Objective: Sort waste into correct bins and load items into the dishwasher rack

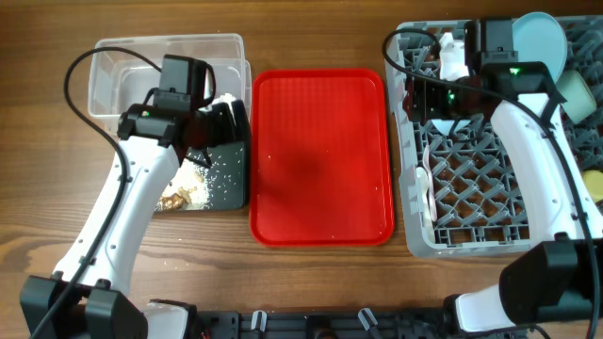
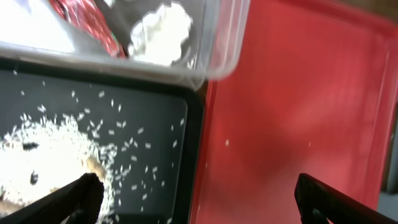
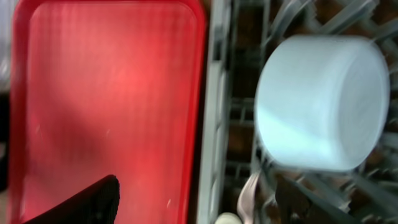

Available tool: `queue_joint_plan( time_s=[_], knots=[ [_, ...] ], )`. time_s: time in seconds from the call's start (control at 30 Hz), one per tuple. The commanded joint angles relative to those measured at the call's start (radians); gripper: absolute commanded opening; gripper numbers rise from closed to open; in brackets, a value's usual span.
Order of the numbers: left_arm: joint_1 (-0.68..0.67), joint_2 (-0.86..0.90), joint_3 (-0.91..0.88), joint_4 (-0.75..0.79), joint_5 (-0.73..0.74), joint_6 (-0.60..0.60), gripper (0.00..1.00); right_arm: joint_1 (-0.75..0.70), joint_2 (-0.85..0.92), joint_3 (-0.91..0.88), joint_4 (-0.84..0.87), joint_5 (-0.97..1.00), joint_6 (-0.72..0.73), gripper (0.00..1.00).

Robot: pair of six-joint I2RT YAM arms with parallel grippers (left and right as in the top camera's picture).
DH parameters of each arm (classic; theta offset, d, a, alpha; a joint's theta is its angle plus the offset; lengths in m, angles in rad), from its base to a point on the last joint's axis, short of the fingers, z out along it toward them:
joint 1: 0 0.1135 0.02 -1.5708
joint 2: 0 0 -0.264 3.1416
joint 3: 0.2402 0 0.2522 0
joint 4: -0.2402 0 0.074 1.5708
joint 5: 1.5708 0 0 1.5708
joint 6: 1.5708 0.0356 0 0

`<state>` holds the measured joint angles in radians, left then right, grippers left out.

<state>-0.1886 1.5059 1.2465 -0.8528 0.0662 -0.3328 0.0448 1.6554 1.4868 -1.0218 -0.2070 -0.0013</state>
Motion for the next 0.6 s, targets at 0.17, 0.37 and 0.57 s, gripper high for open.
queue_joint_plan(
  time_s=[0.17, 0.37, 0.57],
  knots=[
    [-0.013, -0.037, -0.011, -0.253, 0.011, 0.077, 0.89, 0.0, -0.11, -0.047, -0.042, -0.018, 0.091, 1.0],
    [-0.013, -0.368, -0.245, -0.1, 0.011, 0.08, 0.9, 0.0, -0.446, -0.37, 0.171, -0.019, 0.077, 1.0],
    [-0.012, -0.752, -0.412, -0.052, 0.011, 0.079, 1.0, 0.0, -0.79, -0.618, 0.212, 0.05, 0.083, 1.0]
  ],
)
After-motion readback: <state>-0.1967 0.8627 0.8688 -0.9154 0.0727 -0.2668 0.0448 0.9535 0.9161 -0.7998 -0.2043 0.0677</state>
